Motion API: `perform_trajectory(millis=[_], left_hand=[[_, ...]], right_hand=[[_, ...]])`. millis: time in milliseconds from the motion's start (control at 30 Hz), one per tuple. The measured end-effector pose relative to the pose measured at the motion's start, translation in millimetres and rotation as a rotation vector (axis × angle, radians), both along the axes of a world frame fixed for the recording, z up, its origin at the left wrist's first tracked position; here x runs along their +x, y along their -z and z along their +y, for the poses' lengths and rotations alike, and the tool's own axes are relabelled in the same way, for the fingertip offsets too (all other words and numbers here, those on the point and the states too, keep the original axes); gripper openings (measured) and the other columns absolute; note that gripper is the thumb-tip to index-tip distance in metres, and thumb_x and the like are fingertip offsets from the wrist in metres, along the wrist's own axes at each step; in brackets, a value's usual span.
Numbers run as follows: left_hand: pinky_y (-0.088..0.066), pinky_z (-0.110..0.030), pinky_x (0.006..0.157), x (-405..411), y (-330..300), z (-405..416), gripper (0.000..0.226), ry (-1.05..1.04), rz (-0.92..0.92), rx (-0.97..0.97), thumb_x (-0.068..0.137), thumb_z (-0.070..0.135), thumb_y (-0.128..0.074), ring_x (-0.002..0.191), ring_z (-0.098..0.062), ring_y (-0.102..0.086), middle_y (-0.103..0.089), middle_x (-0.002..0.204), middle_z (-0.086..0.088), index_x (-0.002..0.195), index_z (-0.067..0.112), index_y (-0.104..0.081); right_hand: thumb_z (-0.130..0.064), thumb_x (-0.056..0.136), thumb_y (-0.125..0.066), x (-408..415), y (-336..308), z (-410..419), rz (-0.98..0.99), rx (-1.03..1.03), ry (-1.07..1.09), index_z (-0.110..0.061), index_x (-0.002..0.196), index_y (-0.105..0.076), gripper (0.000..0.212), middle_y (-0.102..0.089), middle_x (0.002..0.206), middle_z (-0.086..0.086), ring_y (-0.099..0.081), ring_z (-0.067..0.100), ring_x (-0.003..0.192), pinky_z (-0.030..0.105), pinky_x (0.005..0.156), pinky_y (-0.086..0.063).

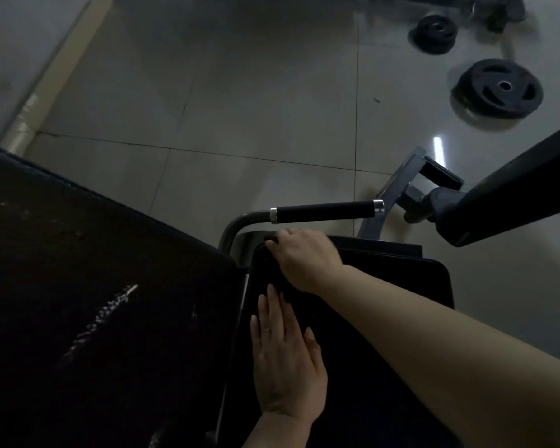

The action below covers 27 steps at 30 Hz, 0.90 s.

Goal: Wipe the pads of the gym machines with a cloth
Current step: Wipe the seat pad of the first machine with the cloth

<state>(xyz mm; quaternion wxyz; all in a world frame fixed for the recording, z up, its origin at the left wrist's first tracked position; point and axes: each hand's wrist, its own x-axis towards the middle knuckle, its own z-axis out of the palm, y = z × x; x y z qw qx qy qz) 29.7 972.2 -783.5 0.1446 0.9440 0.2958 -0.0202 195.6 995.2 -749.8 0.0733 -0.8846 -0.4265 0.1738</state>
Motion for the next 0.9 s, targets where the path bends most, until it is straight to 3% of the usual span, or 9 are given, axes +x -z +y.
perform_trajectory(millis=[133, 200, 300, 400, 533, 767, 900], left_hand=[[-0.011, -0.037, 0.113, 0, 1, 2, 0.064, 0.001, -0.002, -0.027, 0.100, 0.036, -0.007, 0.140, -0.025, -0.022, -0.039, 0.147, -0.017, 0.135, -0.002, -0.045], [-0.009, -0.035, 0.114, 0, 0, 3, 0.063, -0.002, -0.008, -0.048, 0.100, 0.036, -0.007, 0.140, -0.023, -0.022, -0.039, 0.147, -0.015, 0.137, 0.000, -0.042], [-0.012, -0.034, 0.114, -2, 0, 4, 0.062, -0.024, -0.057, -0.048, 0.101, 0.035, -0.007, 0.140, -0.020, -0.022, -0.037, 0.149, -0.011, 0.136, 0.001, -0.045], [-0.025, -0.034, 0.116, -4, 2, 2, 0.057, -0.100, -0.142, -0.078, 0.099, 0.035, -0.014, 0.141, -0.017, -0.022, -0.028, 0.154, -0.004, 0.140, 0.007, -0.041], [-0.029, -0.037, 0.110, -4, -1, 2, 0.059, -0.180, -0.213, -0.150, 0.095, 0.035, -0.017, 0.141, -0.020, -0.025, -0.022, 0.155, -0.002, 0.145, 0.008, -0.034], [-0.022, -0.036, 0.113, -5, 2, 4, 0.059, -0.182, -0.276, -0.173, 0.095, 0.035, -0.019, 0.141, -0.013, -0.015, -0.027, 0.154, -0.008, 0.144, 0.005, -0.034], [-0.009, -0.029, 0.115, -4, 0, 5, 0.065, -0.205, -0.318, -0.228, 0.092, 0.042, -0.013, 0.141, -0.006, -0.005, -0.021, 0.157, -0.003, 0.147, 0.010, -0.028]], right_hand=[[-0.035, 0.102, -0.031, -3, 3, 38, 0.056, -0.022, -0.185, -0.018, 0.105, -0.060, 0.034, -0.062, 0.102, 0.001, -0.060, 0.023, 0.094, 0.034, 0.067, -0.042], [-0.035, 0.101, -0.033, -1, 1, 45, 0.077, -0.078, -0.299, -0.020, 0.111, -0.060, 0.032, -0.061, 0.108, 0.001, -0.059, 0.024, 0.100, 0.036, 0.072, -0.048], [-0.045, 0.101, -0.031, 6, -3, 32, 0.152, -0.096, -0.312, -0.024, 0.126, -0.056, 0.041, -0.053, 0.133, -0.001, -0.049, 0.021, 0.122, 0.037, 0.092, -0.042], [-0.047, 0.100, -0.032, 4, -4, 10, 0.100, -0.075, -0.257, -0.029, 0.144, -0.037, 0.048, -0.037, 0.148, -0.005, -0.036, 0.019, 0.134, 0.036, 0.104, -0.034], [-0.046, 0.100, -0.031, 2, -7, -11, 0.046, -0.088, -0.146, -0.034, 0.147, -0.028, 0.049, -0.039, 0.147, -0.005, -0.041, 0.021, 0.130, 0.037, 0.099, -0.039], [-0.034, 0.100, -0.040, -11, 0, -51, -0.096, 0.096, 0.045, -0.020, 0.139, -0.046, 0.042, -0.052, 0.136, 0.004, -0.049, 0.026, 0.121, 0.041, 0.100, -0.041], [-0.029, 0.097, -0.046, -23, 2, -62, -0.151, 0.178, 0.090, -0.013, 0.133, -0.054, 0.040, -0.051, 0.139, 0.009, -0.044, 0.031, 0.130, 0.042, 0.110, -0.032]])
